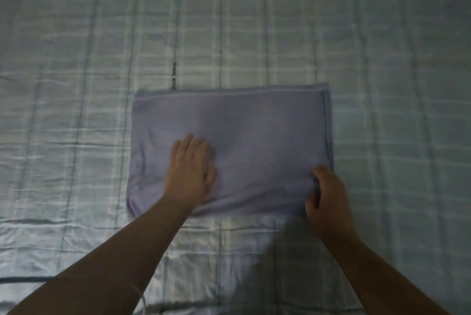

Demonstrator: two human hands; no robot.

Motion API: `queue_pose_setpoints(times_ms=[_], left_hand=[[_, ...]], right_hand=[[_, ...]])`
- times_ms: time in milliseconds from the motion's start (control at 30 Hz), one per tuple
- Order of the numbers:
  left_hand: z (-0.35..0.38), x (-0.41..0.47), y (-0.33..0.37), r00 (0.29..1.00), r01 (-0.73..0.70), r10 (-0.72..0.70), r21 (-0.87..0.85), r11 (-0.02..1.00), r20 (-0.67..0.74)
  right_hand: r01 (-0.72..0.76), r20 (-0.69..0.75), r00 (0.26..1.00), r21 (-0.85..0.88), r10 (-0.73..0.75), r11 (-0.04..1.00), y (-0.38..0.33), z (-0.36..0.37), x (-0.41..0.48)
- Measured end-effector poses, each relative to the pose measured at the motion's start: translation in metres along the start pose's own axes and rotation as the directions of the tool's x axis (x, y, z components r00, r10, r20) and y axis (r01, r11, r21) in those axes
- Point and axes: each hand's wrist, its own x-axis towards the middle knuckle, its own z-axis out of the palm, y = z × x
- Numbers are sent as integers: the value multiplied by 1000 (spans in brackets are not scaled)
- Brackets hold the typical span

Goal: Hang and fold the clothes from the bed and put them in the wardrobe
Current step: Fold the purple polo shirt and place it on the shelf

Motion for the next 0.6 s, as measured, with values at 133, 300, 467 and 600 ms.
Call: queue_pose_setpoints(times_ms=[133,300,467,600], left_hand=[[2,71,79,998,-34,43,-171,985,46],[26,144,166,935,254,-163,-273,928,316],[64,193,222,907,269,-189,-172,948,376],[86,209,243,869,246,-218,-3,969,445]], right_hand=[[-257,-27,965,75,259,964,13,-9,-9],[-368,109,926,57,360,928,22,-14,-7],[-477,238,852,-13,466,879,23,-17,1],[-424,230,870,-106,437,899,19,-23,7]])
